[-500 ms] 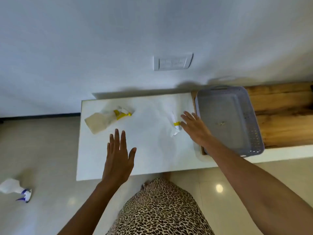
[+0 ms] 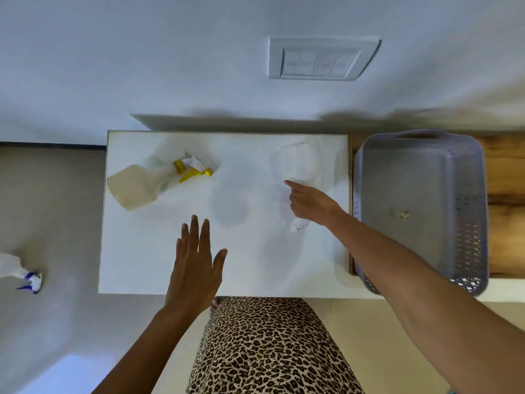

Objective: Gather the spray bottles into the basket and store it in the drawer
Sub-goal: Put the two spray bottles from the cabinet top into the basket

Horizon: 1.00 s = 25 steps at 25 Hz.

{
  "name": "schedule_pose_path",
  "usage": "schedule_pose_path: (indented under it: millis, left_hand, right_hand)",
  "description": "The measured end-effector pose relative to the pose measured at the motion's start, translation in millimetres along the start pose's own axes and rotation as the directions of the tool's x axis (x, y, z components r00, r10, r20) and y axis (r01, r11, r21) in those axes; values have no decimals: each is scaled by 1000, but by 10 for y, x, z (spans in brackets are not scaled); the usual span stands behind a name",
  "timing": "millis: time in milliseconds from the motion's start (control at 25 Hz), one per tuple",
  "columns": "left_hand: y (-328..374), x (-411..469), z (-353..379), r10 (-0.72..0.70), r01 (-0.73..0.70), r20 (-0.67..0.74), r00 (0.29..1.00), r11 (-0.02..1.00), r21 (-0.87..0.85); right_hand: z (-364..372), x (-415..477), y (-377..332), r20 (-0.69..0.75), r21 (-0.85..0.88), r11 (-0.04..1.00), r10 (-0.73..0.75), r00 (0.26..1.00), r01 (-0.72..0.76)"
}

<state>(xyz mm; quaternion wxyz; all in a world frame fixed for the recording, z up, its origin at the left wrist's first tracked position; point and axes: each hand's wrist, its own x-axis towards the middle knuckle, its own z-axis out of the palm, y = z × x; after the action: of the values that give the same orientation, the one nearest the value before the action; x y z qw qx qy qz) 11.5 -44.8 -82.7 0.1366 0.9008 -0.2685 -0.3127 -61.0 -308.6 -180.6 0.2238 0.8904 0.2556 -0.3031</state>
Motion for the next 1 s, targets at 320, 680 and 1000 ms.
schedule_pose_path:
  millis: [320,680,1000]
  left_hand:
    - [-175,250,-251,17,-16,-45,999,1000,27]
    - [-573,1619,-714,107,-118,50,993,882,456]
    - [-822,1962,-610,18,-85,135,991,859,505]
  right_hand:
    - [-447,-131,-211,-285,891,441,725,627,-105]
    - [-1248,-314,-996,727,583,-728,666,170,360]
    - [-1582,30,-1198,834,521,-774,551,-24,359]
